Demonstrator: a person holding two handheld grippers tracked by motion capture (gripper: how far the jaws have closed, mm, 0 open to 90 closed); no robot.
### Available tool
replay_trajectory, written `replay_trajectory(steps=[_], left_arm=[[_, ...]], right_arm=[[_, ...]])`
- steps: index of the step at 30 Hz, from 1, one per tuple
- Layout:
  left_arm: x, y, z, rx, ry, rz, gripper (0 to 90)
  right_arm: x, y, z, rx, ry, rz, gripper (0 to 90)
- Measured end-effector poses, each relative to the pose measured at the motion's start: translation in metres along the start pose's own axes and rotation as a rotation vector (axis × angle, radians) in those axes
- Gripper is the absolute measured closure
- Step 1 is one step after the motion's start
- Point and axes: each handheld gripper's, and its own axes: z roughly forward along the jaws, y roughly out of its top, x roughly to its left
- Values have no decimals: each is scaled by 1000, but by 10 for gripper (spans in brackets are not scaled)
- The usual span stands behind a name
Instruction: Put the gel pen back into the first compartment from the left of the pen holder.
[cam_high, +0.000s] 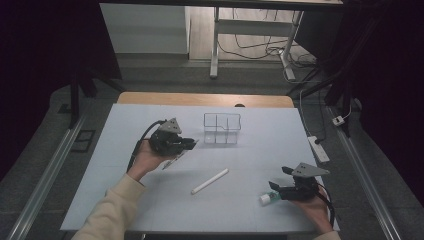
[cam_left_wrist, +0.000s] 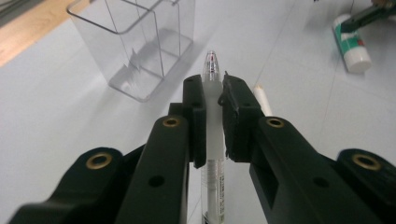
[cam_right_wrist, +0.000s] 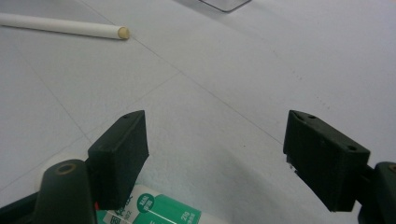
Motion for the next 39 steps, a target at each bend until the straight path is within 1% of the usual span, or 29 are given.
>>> replay_trajectory(steps=[3,13,16,23,29,31,33,39], left_arm=[[1,0,-3,-22,9,-6,801],[2,0,-9,-81,18,-22,801],[2,0,-11,-104,12,-24,801],[2,0,-14,-130,26,-26,801],[2,0,-16,-150,41,-39,802],[2,1,-17,-163,45,-46,801],[2,3,-18,-171,58,-46,801],[3,11,-21,-214,74,-50,801]], right_arm=[[0,0,0,1,0,0,215],[0,0,0,3,-2,0,216],[0,0,0,2,-2,0,216],[0,0,0,3,-2,-1,216],[0,0,-1,0,-5,1,216],[0,0,-1,-7,-2,4,216],[0,0,-2,-9,-6,4,217],[0,0,-3,-14,-4,8,217]])
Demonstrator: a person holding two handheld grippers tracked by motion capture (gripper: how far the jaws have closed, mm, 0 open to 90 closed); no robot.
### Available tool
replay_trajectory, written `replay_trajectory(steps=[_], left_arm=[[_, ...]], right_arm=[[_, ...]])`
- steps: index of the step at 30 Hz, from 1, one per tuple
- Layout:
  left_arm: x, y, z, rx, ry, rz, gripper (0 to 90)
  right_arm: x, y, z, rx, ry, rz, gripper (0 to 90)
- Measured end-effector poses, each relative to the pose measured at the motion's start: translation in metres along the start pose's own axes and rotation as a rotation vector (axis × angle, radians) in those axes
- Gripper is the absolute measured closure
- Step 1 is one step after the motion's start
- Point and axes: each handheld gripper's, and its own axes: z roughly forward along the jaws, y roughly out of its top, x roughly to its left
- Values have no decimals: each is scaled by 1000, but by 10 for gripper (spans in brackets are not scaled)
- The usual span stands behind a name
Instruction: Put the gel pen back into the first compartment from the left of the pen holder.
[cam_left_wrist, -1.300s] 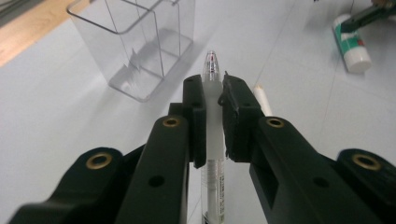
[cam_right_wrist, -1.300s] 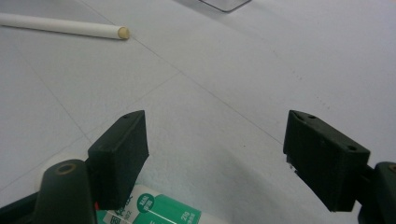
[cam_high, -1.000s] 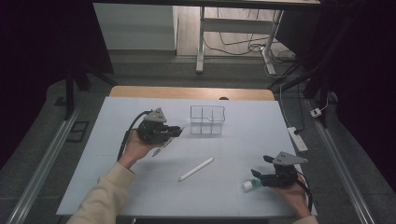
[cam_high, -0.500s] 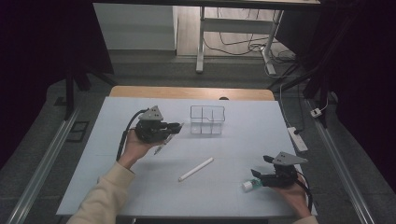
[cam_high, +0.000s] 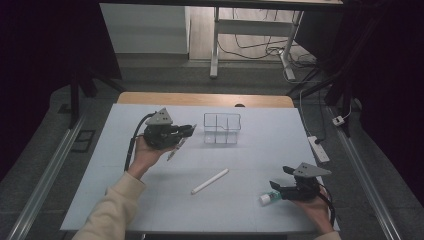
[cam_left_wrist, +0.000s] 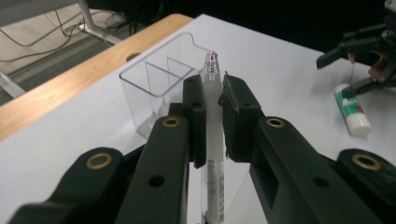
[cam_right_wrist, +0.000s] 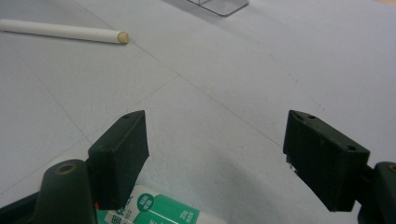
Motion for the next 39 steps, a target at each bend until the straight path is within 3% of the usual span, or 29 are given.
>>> replay_trajectory(steps=[8,27,39], left_arm=[[0,13,4,-38,13,-3,801],[0,37,19,-43,35,28,801],[2,49,38,-52,22,32,801]], right_arm=[[0,0,-1,-2,-3,-2,217],[0,0,-1,-3,-1,-2,219],[0,0,-1,3,-4,0,220]])
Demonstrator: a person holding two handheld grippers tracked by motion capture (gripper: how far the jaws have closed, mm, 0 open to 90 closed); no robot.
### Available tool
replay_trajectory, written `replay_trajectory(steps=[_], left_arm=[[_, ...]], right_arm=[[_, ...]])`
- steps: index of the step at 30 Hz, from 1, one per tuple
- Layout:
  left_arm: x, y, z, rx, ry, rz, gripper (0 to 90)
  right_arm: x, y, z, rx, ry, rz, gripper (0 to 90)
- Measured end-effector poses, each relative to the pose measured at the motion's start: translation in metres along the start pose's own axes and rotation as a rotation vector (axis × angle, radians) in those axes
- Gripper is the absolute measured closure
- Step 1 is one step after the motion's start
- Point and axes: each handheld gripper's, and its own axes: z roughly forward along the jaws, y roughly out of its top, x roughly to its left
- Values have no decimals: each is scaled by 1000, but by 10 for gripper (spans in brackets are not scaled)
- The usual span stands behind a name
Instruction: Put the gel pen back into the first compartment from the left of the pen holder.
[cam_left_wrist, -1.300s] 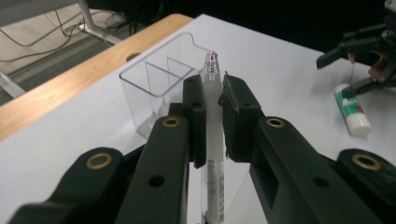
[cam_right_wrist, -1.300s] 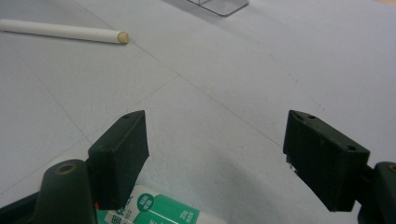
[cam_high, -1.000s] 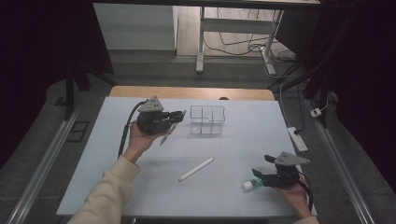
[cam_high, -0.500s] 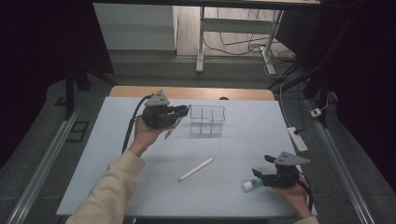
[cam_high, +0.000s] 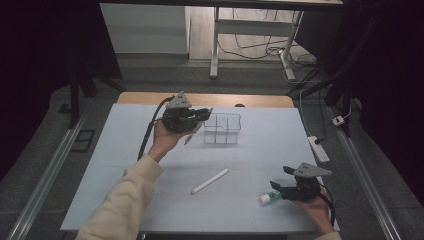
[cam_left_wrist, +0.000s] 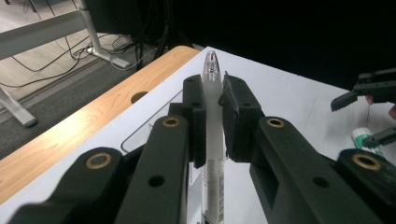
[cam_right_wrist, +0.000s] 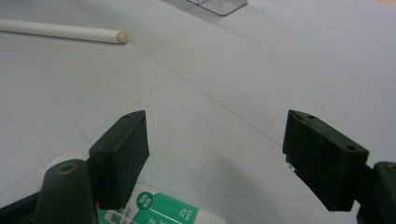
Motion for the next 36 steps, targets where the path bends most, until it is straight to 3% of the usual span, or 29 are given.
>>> replay_trajectory(steps=[18,36], left_arm=[[6,8,18,0,1,-25,800],[18,34,38,4,14,-48,800]], right_arm=[[0,0,0,-3,1,0,220],[0,0,0,-5,3,4,221]])
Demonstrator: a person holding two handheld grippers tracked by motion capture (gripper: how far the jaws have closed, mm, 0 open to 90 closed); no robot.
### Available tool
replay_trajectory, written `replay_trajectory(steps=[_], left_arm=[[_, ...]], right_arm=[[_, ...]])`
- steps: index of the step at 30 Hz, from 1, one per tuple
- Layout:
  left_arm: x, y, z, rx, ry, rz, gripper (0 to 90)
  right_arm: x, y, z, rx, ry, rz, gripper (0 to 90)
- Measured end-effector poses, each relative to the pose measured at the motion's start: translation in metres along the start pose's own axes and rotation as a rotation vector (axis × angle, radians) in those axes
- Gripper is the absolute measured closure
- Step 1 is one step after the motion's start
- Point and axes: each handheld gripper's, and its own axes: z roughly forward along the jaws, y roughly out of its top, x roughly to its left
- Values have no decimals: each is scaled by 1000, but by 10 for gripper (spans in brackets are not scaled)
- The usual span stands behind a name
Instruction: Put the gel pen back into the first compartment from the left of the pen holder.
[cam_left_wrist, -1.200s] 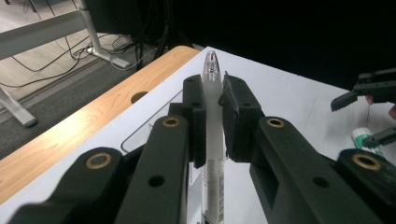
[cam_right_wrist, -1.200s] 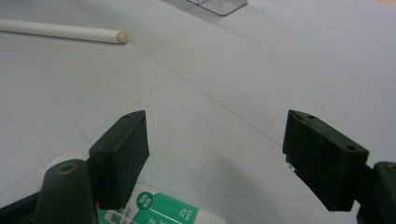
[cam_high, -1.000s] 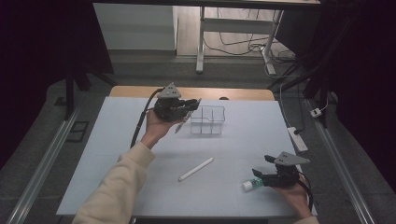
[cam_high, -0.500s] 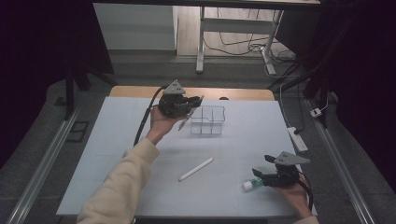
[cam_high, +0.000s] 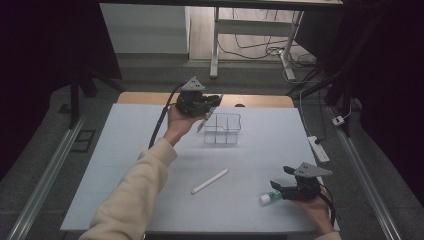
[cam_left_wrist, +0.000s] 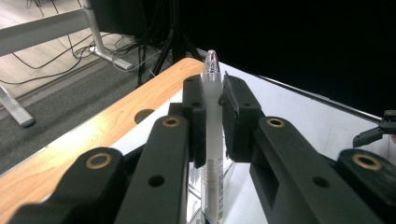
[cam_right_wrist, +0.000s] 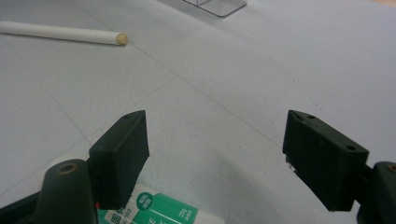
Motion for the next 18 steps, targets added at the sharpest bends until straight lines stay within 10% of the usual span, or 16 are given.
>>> replay_trajectory(steps=[18], left_arm=[[8,8,16,-12,-6,-41,800]], right_arm=[[0,0,0,-5,-4,8,222]])
